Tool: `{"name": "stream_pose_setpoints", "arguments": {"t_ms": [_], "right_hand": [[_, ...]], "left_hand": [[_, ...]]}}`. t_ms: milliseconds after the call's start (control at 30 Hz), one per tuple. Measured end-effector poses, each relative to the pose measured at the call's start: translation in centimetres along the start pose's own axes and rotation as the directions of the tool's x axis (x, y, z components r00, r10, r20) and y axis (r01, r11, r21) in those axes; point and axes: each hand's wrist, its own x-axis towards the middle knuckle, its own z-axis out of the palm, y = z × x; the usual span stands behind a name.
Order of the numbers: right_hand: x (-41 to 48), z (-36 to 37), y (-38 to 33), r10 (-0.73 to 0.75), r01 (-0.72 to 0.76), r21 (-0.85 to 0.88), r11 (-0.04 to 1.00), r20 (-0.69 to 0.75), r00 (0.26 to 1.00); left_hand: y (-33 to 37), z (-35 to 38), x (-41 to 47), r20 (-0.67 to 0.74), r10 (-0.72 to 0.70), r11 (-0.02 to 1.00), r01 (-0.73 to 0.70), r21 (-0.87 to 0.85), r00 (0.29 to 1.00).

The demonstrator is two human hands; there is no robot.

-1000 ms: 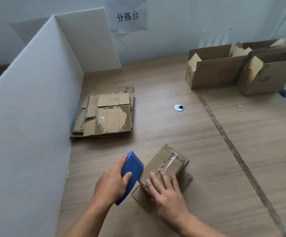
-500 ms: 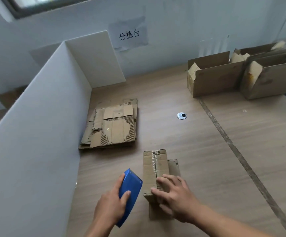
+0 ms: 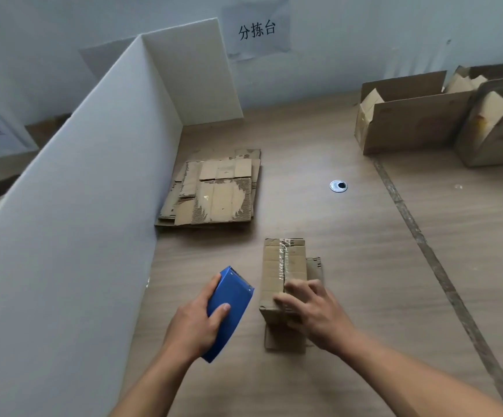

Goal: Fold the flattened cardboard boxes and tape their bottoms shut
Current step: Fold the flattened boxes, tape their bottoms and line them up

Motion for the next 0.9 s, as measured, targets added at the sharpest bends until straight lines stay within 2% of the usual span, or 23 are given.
{"name": "stream_pose_setpoints", "arguments": {"t_ms": [233,300,400,600,667,767,833,900], "right_hand": [[-0.3,1.0,-1.8,0.093,-0.092,0.037,0.995,-0.010,0.996],[0.1,1.0,-1.3,0.065,-0.064,0.025,0.998,-0.028,0.998],[0.5,1.5,0.5,-0.066,0.065,-0.034,0.997,-0.043,0.997],[0.6,0.1,1.8,-0.077,0.077,0.032,0.997,0.008,0.997],[1.2,-1.2,1.6,-0.031,0.024,0.052,0.998,0.125,0.992],[1.9,-3.5,1.4,0.094,-0.135,0.102,0.986,0.329,0.940],[2.8,-5.3,0.4,0.183,-0.249,0.227,0.942,0.278,0.943],[3.9,-7.0,-0.5,0.273,-0.326,0.414,0.850,0.185,0.944]], "left_hand": [[-0.7,-0.2,-0.6,-0.020,-0.011,0.999,0.010,-0.051,1.000],[-0.7,-0.1,-0.6,-0.011,0.006,0.999,-0.007,-0.040,1.000],[-0.6,0.1,-0.3,0.002,0.035,0.999,-0.035,-0.026,0.999],[-1.1,0.2,1.0,0.046,0.060,0.991,-0.054,-0.126,0.997],[-1.0,0.0,1.2,0.068,0.084,0.985,-0.073,-0.156,0.994],[-0.7,-0.6,1.2,0.055,0.192,0.971,-0.181,-0.159,0.980],[-0.3,-1.2,1.0,0.062,0.301,0.949,-0.293,-0.118,0.951],[0.1,-2.0,0.7,0.079,0.410,0.911,-0.404,-0.080,0.909]]}}
